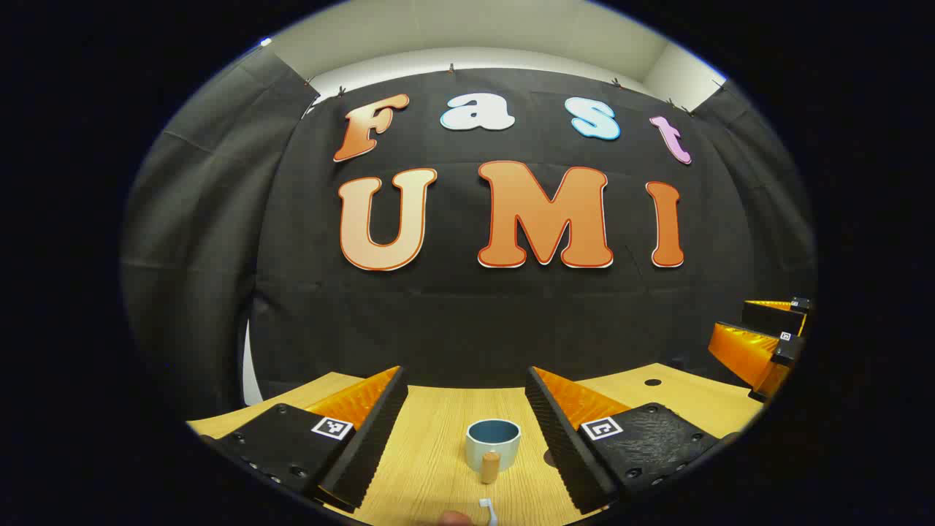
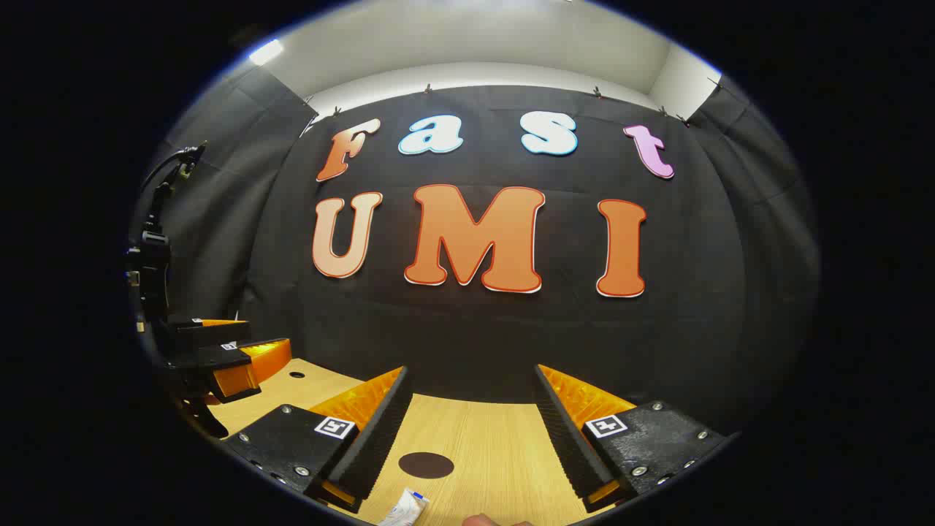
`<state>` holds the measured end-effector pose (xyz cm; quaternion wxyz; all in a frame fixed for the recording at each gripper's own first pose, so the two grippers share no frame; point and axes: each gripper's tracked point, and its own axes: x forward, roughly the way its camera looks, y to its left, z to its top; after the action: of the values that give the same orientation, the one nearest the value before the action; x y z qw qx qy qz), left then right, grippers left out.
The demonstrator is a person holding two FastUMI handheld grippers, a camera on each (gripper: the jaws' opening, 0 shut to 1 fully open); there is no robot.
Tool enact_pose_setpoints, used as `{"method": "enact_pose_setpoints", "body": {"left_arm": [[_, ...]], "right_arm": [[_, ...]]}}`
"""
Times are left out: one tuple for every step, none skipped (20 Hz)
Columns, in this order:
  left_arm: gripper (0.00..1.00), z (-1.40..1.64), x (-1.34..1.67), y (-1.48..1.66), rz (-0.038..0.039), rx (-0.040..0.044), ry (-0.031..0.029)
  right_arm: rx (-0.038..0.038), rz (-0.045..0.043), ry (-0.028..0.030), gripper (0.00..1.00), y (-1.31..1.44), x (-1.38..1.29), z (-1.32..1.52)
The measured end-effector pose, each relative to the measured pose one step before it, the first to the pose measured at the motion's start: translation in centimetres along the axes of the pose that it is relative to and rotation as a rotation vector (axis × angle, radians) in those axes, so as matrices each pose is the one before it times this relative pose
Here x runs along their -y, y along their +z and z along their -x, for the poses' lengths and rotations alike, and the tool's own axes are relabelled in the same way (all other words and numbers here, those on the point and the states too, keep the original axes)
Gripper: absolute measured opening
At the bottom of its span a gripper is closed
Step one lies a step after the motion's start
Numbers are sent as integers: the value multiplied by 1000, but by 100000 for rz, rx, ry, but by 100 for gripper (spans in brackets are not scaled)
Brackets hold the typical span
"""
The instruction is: Put the toothbrush and toothpaste on the desktop into the cup, then pick up the cup and place it on the coaster on the desktop.
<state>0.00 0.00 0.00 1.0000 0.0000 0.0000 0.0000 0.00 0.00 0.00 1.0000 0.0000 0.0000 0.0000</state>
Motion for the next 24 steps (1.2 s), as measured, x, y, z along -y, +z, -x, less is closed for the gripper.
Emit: {"method": "enact_pose_setpoints", "body": {"left_arm": [[97, -151, 84, 134, 506, -546, -125], [97, -105, -95, 35, -148, 46, 282], [97, -18, -71, 325, -625, 384, 297], [96, -73, 94, 302, -623, 415, 1], [96, -87, 144, 397, -253, 502, -74], [96, -38, 323, 307, -125, 398, -460], [97, -79, 192, 308, 109, 313, -115], [96, -87, 198, 58, 32, 16, -363], [96, -89, 254, 194, -6, -89, -335], [96, -13, 170, 63, 69, -128, -388], [96, -121, 299, 156, -356, -101, -956], [97, 47, 176, -9, -661, -162, -305], [96, -38, 7, 278, -967, 339, -216], [96, 28, -40, 221, -868, 196, 356], [96, -59, 172, 214, -499, -162, -94], [96, -64, 164, -122, -474, -458, -591], [97, -93, 111, -44, -801, -977, -446], [96, -100, 49, -361, -1409, -1465, -325], [96, -47, -113, -272, -1540, -1687, 497], [97, -101, -55, -640, -1475, -2561, 288], [97, -72, 146, -523, -1338, -2884, -488], [97, -118, 223, -704, -1239, -3236, -533], [97, -208, 169, -560, -1593, -3500, -872], [96, -83, 71, -647, -1204, -2955, -185]], "right_arm": [[926, -851, 1011, 99, 245, -225, -12], [796, -468, 399, 99, 102, -142, -62], [281, 105, -40, 99, 70, -27, -156], [326, 142, -405, 99, 120, 28, -117], [126, 30, -421, 99, 202, 18, -206], [-337, -361, -524, 99, 95, 146, -108], [-284, -495, -43, 99, 12, 139, -208], [-522, -838, -241, 99, -129, 168, -27], [-514, -692, 294, 99, -49, 99, -6], [-773, -497, -82, 99, -171, 83, 14], [-909, -11, 198, 99, -261, 215, 6], [-745, 29, -266, 99, -204, 153, -45], [-789, 37, -268, 99, -127, 148, -86], [-604, -419, -25, 99, -126, 74, -78], [-713, -1053, -33, 99, -36, -14, 0], [-904, -1207, 833, 99, -112, -114, -85], [-1355, -966, 1128, 99, -211, -236, -100], [-1750, -173, 1343, 99, -401, -199, -29], [-1632, 511, 560, 99, -359, 25, -142], [-2156, 531, -652, 99, -476, 422, -202], [-1827, 262, -410, 100, -375, 289, -177], [-2663, -508, -228, 99, -508, 186, -98], [-3173, -1415, 938, 99, -613, 42, -201], [-3298, -1744, 1371, 99, -599, -118, -141]]}}
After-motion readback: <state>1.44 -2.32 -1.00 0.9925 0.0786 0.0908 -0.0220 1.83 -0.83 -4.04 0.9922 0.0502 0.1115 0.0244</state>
